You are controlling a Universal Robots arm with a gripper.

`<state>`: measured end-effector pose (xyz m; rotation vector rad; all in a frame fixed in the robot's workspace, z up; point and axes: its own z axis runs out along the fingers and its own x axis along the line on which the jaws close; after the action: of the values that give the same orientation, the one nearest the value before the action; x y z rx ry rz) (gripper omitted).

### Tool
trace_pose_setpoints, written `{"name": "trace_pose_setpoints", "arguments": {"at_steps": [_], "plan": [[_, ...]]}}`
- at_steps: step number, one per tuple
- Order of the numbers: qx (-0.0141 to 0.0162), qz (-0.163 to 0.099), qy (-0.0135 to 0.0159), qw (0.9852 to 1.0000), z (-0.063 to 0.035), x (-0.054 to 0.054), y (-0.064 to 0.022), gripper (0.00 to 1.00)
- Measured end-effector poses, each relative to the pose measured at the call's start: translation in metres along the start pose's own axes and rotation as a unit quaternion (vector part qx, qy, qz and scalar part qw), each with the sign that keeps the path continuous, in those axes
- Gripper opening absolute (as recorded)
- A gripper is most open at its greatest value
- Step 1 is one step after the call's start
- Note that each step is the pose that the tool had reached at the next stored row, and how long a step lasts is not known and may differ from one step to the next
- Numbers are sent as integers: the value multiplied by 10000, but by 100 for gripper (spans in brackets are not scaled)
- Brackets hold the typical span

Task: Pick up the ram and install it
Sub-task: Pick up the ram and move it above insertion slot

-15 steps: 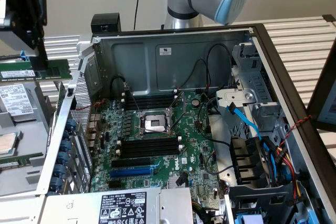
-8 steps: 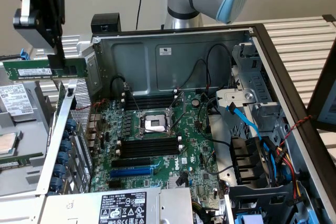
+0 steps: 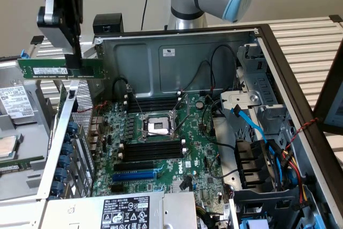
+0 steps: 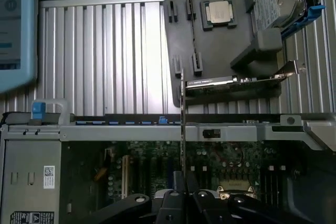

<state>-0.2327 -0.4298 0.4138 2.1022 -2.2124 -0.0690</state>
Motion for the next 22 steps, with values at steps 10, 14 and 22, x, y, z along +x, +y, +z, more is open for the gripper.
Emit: {"name": "trace_pose_setpoints", "arguments": {"at_steps": [10,14,22], "plan": [[-275,-8,14,9996,-30,-18,-354,12],[-320,-9,17,9995,-45,-26,-524,12],[-203,-4,27,9998,-46,-47,-857,12]]}}
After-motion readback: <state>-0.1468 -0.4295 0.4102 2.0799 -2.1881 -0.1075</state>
